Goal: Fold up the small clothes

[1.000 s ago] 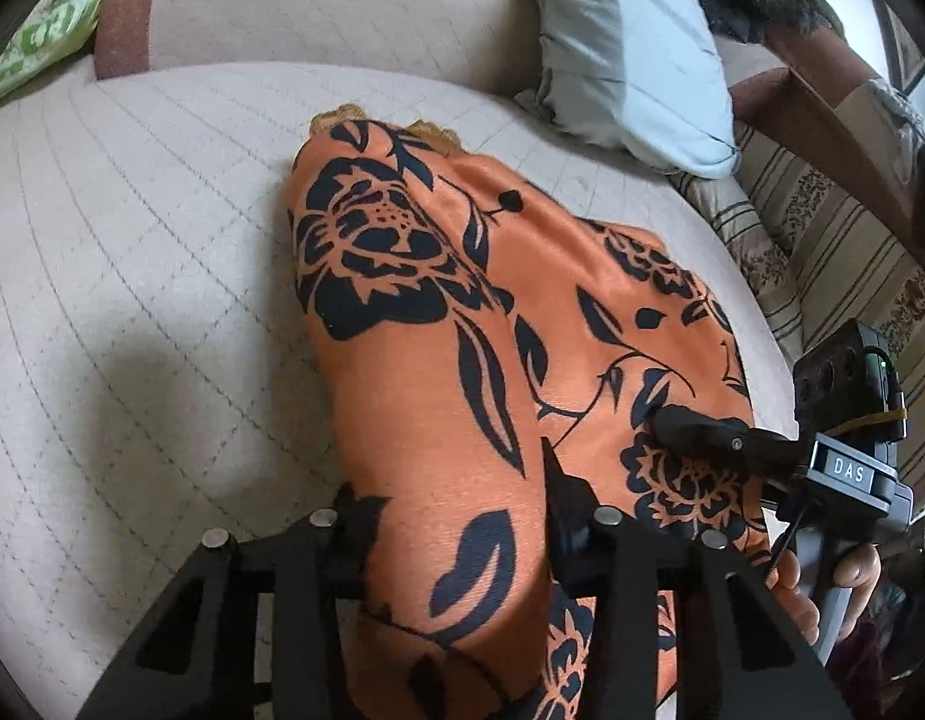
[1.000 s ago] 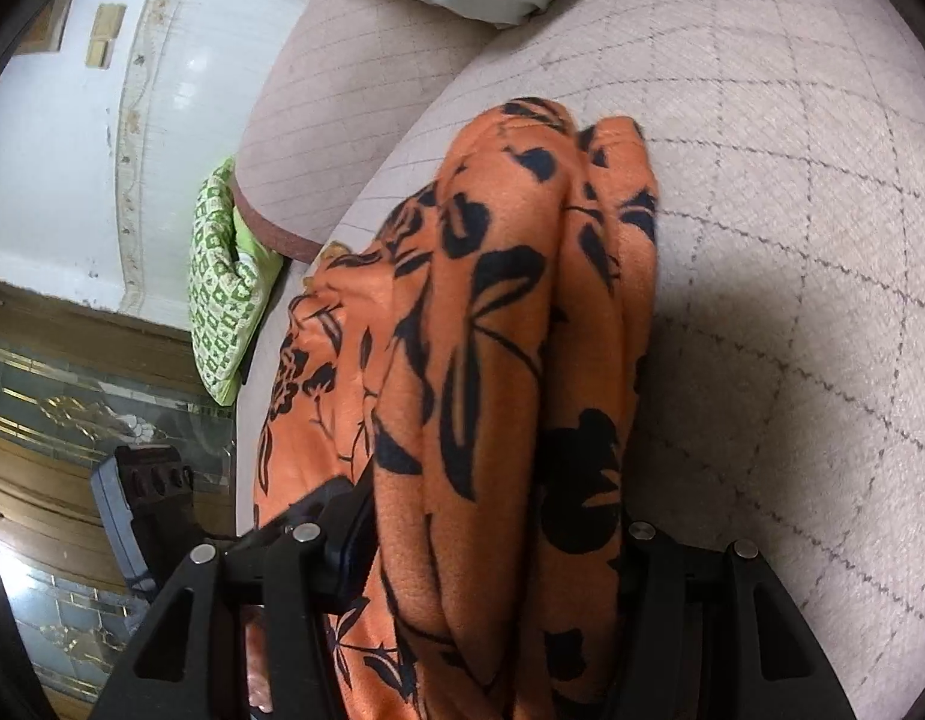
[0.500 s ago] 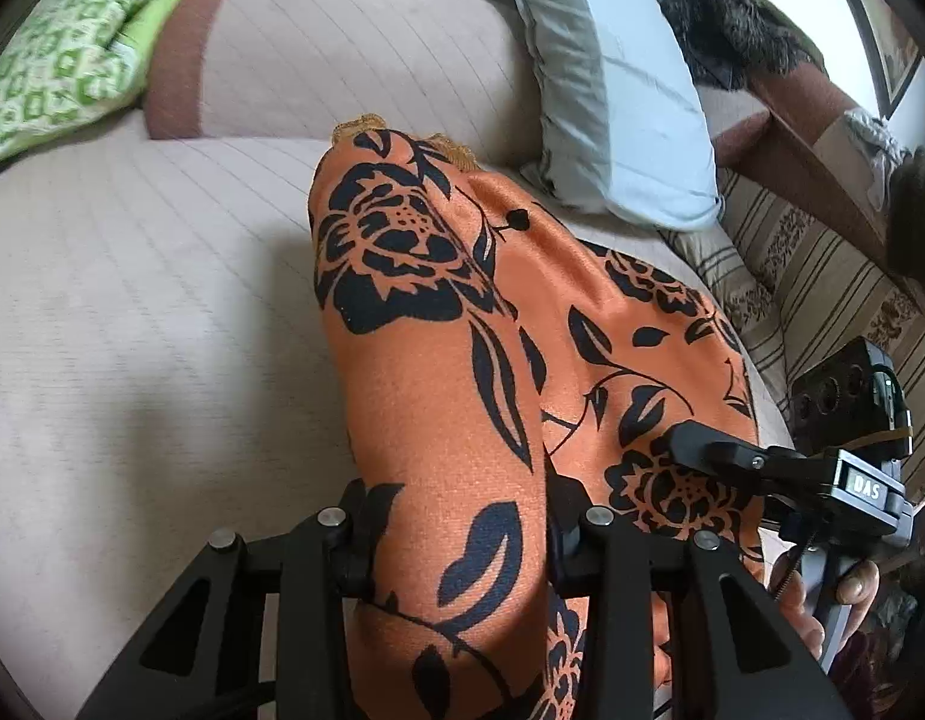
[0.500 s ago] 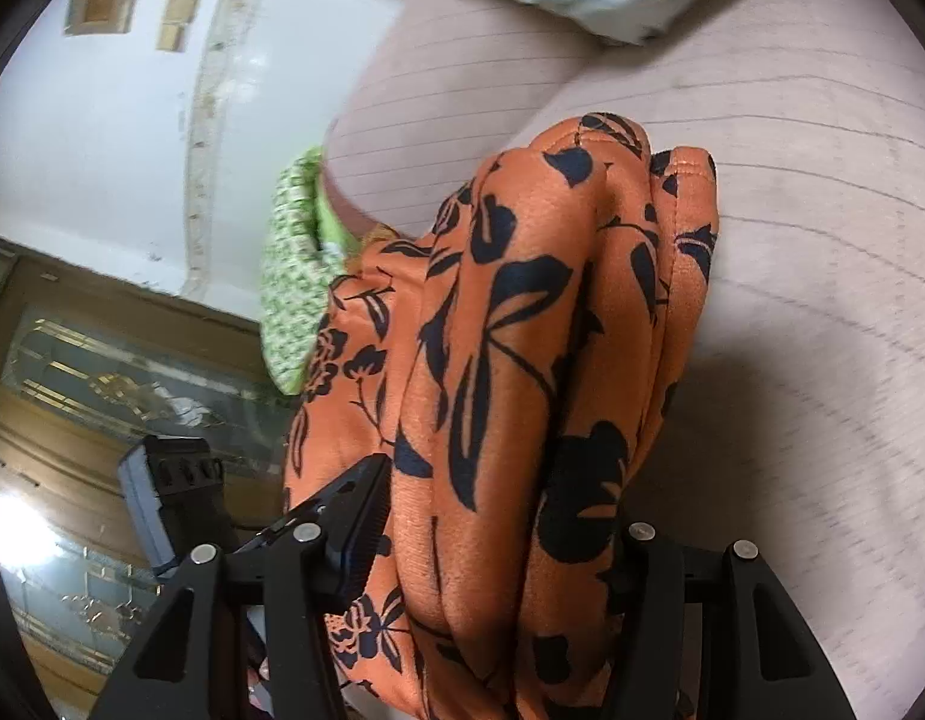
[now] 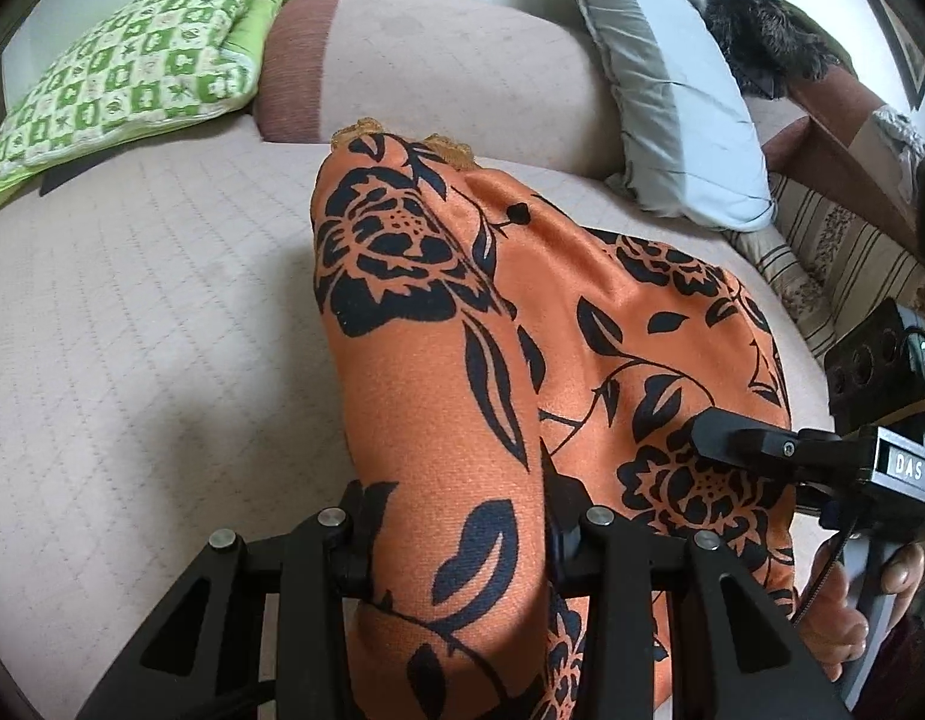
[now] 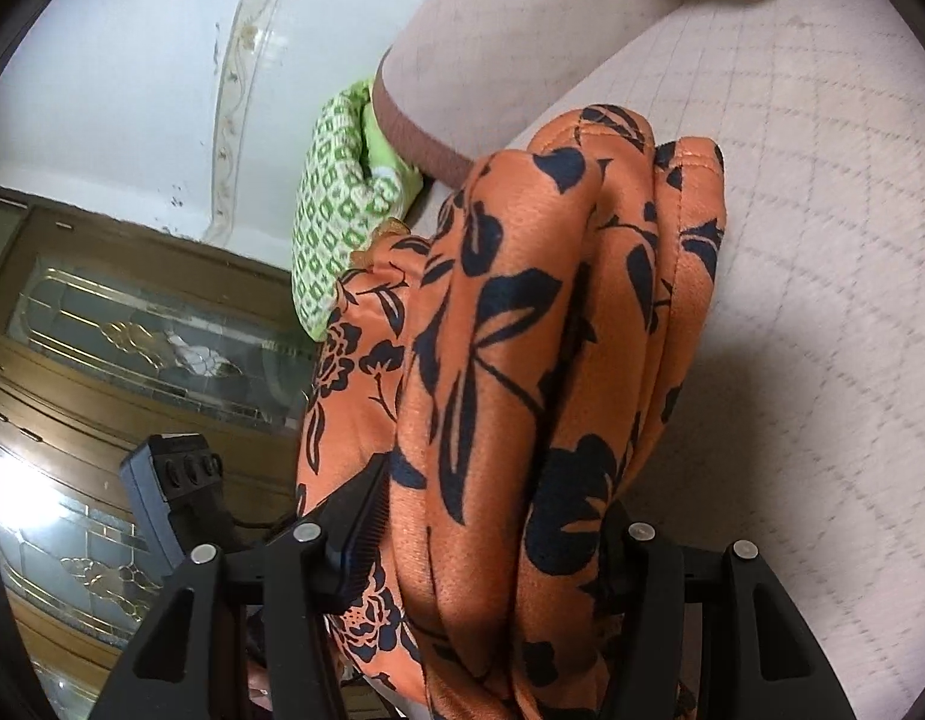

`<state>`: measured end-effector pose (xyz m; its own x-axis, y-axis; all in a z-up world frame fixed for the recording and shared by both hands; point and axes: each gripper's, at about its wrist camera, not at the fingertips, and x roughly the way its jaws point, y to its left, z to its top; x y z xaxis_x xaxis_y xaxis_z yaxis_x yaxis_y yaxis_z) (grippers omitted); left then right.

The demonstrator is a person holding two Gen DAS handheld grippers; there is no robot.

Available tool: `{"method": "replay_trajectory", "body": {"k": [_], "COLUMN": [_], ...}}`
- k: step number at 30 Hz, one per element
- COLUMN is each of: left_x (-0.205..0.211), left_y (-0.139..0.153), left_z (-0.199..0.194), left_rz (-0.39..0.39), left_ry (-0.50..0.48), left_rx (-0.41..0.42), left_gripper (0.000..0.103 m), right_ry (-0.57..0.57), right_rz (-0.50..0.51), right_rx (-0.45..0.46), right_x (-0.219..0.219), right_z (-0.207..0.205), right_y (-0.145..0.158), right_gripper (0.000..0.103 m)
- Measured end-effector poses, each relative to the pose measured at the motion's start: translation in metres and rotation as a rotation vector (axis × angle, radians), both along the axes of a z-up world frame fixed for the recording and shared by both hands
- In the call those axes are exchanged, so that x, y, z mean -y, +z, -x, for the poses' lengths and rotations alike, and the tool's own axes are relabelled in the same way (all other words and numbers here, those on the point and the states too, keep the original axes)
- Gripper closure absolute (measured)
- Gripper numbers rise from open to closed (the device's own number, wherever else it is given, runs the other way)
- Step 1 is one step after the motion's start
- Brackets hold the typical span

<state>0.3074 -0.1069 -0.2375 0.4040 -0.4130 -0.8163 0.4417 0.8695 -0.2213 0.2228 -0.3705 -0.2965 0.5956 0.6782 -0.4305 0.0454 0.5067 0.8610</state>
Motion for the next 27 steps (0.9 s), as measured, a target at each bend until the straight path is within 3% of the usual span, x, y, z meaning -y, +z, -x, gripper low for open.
{"method": "replay_trajectory", "body": {"k": [12, 27], "left_x": [-0.022, -0.025], "left_y": [-0.011, -0.034], "left_z": [0.013, 0.017], "left_rz": [-0.053, -0.082], "left_ry": [0.006, 0.028], "left_rx": [0.008, -0.045], "left_gripper": [0.063, 0.062], "right_ry": [0.061, 0.065], "right_rz": [0.029, 0.054], "right_rx": [-0.04, -0.097], "right_x": [-0.03, -0.046], "right_z": [-0.007, -0.026], "right_y": [-0.008, -0.025], "right_gripper": [0.046, 0.046]}}
